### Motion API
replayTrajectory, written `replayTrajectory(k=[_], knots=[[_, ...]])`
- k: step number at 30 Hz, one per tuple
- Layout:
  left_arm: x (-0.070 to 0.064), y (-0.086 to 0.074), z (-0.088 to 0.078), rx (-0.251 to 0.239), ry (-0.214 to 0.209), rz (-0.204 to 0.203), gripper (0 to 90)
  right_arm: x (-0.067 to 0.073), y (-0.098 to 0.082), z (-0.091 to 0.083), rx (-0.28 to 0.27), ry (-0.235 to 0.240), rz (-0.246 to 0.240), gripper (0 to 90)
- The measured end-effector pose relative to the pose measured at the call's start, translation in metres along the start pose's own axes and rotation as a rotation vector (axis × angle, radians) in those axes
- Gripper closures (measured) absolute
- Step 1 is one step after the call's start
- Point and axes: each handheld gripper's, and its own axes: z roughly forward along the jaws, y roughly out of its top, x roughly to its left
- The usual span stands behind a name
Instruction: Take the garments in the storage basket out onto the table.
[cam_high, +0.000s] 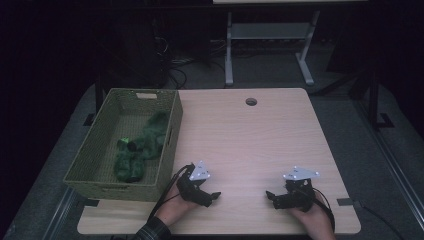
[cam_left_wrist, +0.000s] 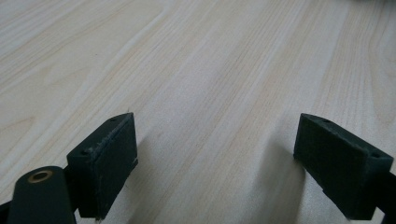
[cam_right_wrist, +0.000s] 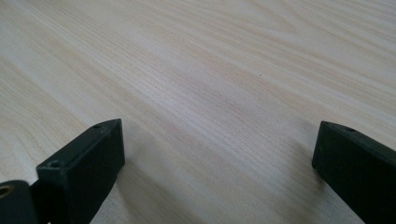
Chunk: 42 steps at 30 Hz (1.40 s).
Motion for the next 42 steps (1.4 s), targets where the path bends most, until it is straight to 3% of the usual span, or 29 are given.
replayTrajectory(k=[10, 12, 21, 25, 27, 31, 42], knots=[[0.0, 0.001, 0.0, 0.012, -0.002, 0.004, 12.5, 0.0, 0.0, 0.0, 0.0, 0.002, -0.001, 2.2], [0.001, 0.004, -0.001, 0.042, -0.005, 0.018, 12.5, 0.0, 0.0, 0.0, 0.001, 0.001, 0.001, 2.2], [0.003, 0.007, -0.002, 0.053, -0.017, 0.001, 13.2, 0.0, 0.0, 0.0, 0.003, 0.003, 0.003, 2.2], [0.005, 0.009, -0.004, 0.044, -0.018, 0.001, 13.2, 0.0, 0.0, 0.0, 0.003, 0.003, 0.003, 2.2], [0.006, 0.01, -0.007, 0.019, -0.032, -0.024, 13.2, 0.0, 0.0, 0.0, 0.003, 0.003, 0.004, 2.2], [0.007, 0.012, -0.01, 0.01, -0.033, -0.036, 13.2, 0.0, 0.0, 0.0, 0.003, 0.003, 0.003, 2.2], [0.008, 0.016, -0.016, -0.008, -0.04, -0.043, 13.5, 0.0, 0.0, 0.0, 0.002, 0.003, 0.004, 2.2]])
